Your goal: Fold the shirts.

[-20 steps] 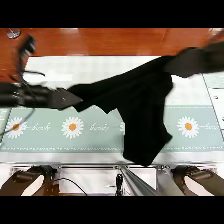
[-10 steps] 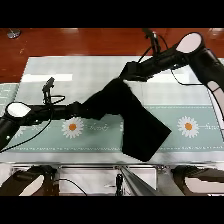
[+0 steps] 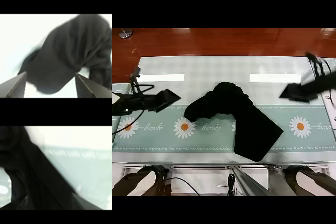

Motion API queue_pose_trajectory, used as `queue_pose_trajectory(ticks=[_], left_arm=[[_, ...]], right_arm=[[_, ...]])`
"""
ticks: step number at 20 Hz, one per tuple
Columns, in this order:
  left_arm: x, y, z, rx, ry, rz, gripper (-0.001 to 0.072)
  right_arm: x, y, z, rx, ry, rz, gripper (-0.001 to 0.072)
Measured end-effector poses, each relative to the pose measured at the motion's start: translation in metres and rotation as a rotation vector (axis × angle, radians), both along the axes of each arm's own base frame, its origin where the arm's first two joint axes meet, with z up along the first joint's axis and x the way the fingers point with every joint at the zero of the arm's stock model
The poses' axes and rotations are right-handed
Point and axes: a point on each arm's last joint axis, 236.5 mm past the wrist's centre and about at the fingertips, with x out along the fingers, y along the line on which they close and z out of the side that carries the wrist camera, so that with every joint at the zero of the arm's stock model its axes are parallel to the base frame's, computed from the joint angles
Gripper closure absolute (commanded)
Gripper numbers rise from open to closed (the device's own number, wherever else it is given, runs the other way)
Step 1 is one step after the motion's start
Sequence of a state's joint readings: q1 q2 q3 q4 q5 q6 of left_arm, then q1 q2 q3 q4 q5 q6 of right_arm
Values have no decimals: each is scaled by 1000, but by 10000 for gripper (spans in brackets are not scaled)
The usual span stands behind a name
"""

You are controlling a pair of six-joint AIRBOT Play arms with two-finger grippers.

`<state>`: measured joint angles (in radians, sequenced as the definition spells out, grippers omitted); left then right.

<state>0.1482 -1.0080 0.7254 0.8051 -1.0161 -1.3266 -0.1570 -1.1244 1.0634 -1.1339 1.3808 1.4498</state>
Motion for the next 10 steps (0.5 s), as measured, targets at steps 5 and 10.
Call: queue_pose_trajectory(ticks=[5, 10], left_arm=[[-30, -14, -56, -56, 259, -116, 7], [-39, -37, -81, -165, 398, -188, 7]], right_arm=[[-82, 18, -51, 117, 43, -90, 88], [-125, 37, -69, 181, 104, -79, 88]])
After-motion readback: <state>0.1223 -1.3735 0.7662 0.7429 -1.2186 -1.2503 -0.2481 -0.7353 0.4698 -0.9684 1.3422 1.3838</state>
